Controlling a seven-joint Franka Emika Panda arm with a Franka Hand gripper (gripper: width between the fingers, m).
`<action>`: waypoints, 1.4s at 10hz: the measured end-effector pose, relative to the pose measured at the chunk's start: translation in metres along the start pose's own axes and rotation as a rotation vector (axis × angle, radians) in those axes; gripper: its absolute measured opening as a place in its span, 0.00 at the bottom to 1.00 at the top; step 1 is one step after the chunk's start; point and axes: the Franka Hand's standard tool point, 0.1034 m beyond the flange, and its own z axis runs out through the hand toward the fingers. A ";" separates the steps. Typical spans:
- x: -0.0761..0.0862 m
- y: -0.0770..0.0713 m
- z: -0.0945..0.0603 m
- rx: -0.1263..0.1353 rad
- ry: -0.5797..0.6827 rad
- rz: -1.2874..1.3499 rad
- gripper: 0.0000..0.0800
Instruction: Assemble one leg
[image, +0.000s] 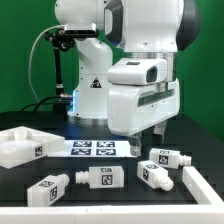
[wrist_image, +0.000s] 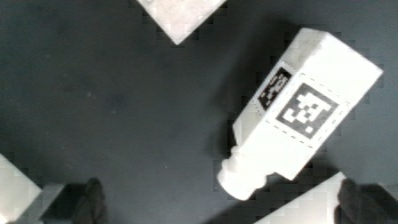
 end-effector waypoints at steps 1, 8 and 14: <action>0.000 0.000 0.000 0.000 0.000 0.000 0.81; 0.001 -0.022 0.031 0.031 -0.011 0.057 0.81; 0.002 -0.030 0.059 0.031 0.006 0.064 0.69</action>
Offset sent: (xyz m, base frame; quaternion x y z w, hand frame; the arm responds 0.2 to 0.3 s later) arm 0.0000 0.0000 0.0000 0.0000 0.0000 0.0000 1.0000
